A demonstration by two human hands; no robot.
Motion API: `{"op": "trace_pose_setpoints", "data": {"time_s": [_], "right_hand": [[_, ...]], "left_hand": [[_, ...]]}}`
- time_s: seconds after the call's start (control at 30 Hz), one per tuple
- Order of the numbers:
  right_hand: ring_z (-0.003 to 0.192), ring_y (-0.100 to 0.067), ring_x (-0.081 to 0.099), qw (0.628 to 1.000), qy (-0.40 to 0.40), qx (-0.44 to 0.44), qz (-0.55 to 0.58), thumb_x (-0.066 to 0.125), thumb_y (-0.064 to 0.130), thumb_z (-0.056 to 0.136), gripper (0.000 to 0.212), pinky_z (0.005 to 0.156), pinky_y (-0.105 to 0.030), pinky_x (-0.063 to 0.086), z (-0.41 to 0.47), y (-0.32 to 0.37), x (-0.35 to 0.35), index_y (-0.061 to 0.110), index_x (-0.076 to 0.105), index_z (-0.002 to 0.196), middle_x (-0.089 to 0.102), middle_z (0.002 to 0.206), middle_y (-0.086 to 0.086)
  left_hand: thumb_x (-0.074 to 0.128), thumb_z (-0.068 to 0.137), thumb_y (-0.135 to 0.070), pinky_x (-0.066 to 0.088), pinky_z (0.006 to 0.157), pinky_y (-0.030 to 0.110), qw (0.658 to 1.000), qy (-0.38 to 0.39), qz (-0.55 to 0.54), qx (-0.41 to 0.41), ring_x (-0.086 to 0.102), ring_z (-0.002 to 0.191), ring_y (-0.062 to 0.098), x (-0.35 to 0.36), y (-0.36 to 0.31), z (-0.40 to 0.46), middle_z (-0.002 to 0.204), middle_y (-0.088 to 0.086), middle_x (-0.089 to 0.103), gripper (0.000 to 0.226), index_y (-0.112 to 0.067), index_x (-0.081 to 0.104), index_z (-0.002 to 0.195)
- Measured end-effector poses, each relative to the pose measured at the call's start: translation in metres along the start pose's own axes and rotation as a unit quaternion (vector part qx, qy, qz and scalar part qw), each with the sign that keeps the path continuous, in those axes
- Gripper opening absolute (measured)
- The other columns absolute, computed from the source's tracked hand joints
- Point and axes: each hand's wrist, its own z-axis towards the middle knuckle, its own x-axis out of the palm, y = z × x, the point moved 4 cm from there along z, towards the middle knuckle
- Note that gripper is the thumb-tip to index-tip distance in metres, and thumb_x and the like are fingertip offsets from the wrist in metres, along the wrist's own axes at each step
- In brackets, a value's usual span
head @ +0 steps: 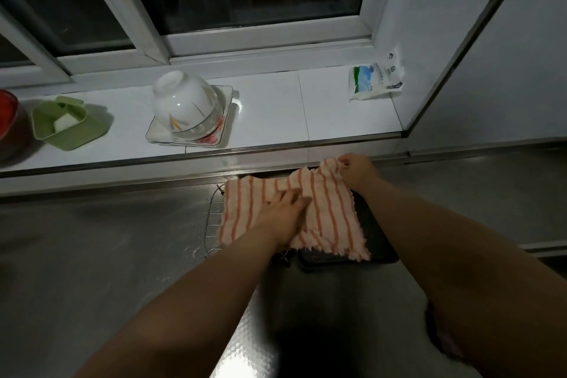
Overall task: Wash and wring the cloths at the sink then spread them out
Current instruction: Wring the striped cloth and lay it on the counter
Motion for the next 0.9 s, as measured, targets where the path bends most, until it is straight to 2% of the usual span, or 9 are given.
{"op": "trace_pose_setpoints", "data": {"time_s": [0.1, 0.23, 0.37, 0.43, 0.5, 0.57, 0.67, 0.8, 0.9], "right_hand": [[0.098, -0.026, 0.054, 0.987, -0.029, -0.046, -0.153, 0.05, 0.03, 0.094, 0.023, 0.083, -0.038, 0.05, -0.009, 0.0, 0.009, 0.013, 0.061, 0.106, 0.054, 0.111, -0.011], [0.093, -0.025, 0.055, 0.982, -0.108, -0.05, -0.144, 0.049, 0.023, 0.095, 0.021, 0.075, -0.032, 0.046, -0.018, 0.007, 0.0, 0.013, 0.065, 0.103, 0.054, 0.106, -0.01], [0.085, -0.024, 0.062, 0.986, -0.073, 0.062, 0.139, 0.056, 0.014, 0.089, 0.013, 0.075, -0.037, 0.054, -0.002, -0.001, -0.017, 0.012, 0.067, 0.093, 0.065, 0.092, -0.011], [0.098, -0.029, 0.062, 0.936, -0.044, 0.137, 0.32, 0.055, 0.003, 0.087, 0.039, 0.085, -0.037, 0.053, 0.003, -0.004, -0.021, 0.007, 0.056, 0.126, 0.061, 0.115, -0.02], [0.123, -0.033, 0.049, 0.924, 0.016, 0.137, 0.357, 0.059, 0.003, 0.089, 0.068, 0.101, -0.04, 0.044, -0.01, -0.001, -0.022, 0.011, 0.027, 0.148, 0.041, 0.141, -0.019], [0.131, -0.03, 0.04, 0.941, 0.032, 0.09, 0.324, 0.064, 0.01, 0.088, 0.076, 0.107, -0.039, 0.037, -0.032, -0.002, -0.023, 0.014, 0.019, 0.15, 0.035, 0.146, -0.014], [0.119, -0.022, 0.049, 0.961, -0.028, 0.066, 0.267, 0.057, 0.008, 0.091, 0.055, 0.095, -0.029, 0.04, -0.079, -0.031, -0.017, 0.01, 0.035, 0.141, 0.047, 0.129, -0.009], [0.109, -0.03, 0.055, 0.986, -0.141, 0.066, 0.06, 0.051, 0.014, 0.092, 0.031, 0.092, -0.036, 0.044, -0.149, -0.107, -0.008, 0.011, 0.055, 0.122, 0.057, 0.119, -0.013], [0.119, -0.032, 0.046, 0.949, -0.231, 0.185, -0.109, 0.035, 0.049, 0.094, 0.045, 0.093, -0.041, 0.035, -0.208, -0.182, -0.011, 0.025, 0.048, 0.13, 0.047, 0.131, -0.01]], "left_hand": [[0.053, 0.093, -0.041, 0.024, 0.115, 0.054, 0.999, 0.028, -0.014, -0.017, 0.009, 0.146, 0.031, 0.003, -0.005, 0.008, 0.161, 0.001, 0.009, 0.069, -0.036, 0.017, 0.152], [0.055, 0.091, -0.043, 0.025, 0.115, 0.056, 0.998, 0.048, -0.007, -0.036, 0.007, 0.147, 0.031, 0.008, -0.005, 0.012, 0.162, 0.001, 0.006, 0.073, -0.036, 0.015, 0.152], [0.06, 0.088, -0.044, 0.024, 0.114, 0.057, 0.998, 0.052, -0.007, -0.038, 0.004, 0.147, 0.032, 0.009, -0.008, 0.01, 0.162, 0.0, 0.004, 0.079, -0.036, 0.014, 0.152], [0.061, 0.087, -0.044, 0.022, 0.115, 0.058, 0.998, 0.053, -0.015, -0.043, 0.003, 0.147, 0.032, 0.009, -0.009, 0.01, 0.162, 0.0, 0.003, 0.081, -0.037, 0.014, 0.152], [0.059, 0.087, -0.048, 0.016, 0.116, 0.059, 0.997, 0.051, -0.018, -0.051, 0.002, 0.147, 0.032, 0.009, -0.011, 0.009, 0.162, -0.001, 0.003, 0.079, -0.038, 0.015, 0.152], [0.054, 0.089, -0.052, 0.009, 0.116, 0.059, 0.998, 0.028, -0.007, -0.058, 0.002, 0.146, 0.033, 0.008, -0.018, 0.008, 0.161, 0.001, 0.006, 0.073, -0.036, 0.019, 0.15], [0.047, 0.092, -0.053, 0.005, 0.116, 0.054, 0.998, -0.048, -0.004, -0.051, 0.007, 0.145, 0.033, 0.005, -0.037, 0.004, 0.156, 0.005, 0.019, 0.059, -0.031, 0.032, 0.145], [0.042, 0.097, -0.045, 0.017, 0.117, 0.046, 0.996, -0.089, -0.024, 0.007, 0.019, 0.141, 0.03, 0.017, -0.079, -0.001, 0.152, 0.008, 0.028, 0.05, -0.025, 0.039, 0.142], [0.048, 0.095, -0.039, 0.031, 0.108, 0.038, 0.993, -0.107, -0.04, 0.041, 0.031, 0.132, 0.027, 0.032, -0.117, -0.007, 0.141, 0.007, 0.039, 0.04, -0.019, 0.051, 0.13]]}}
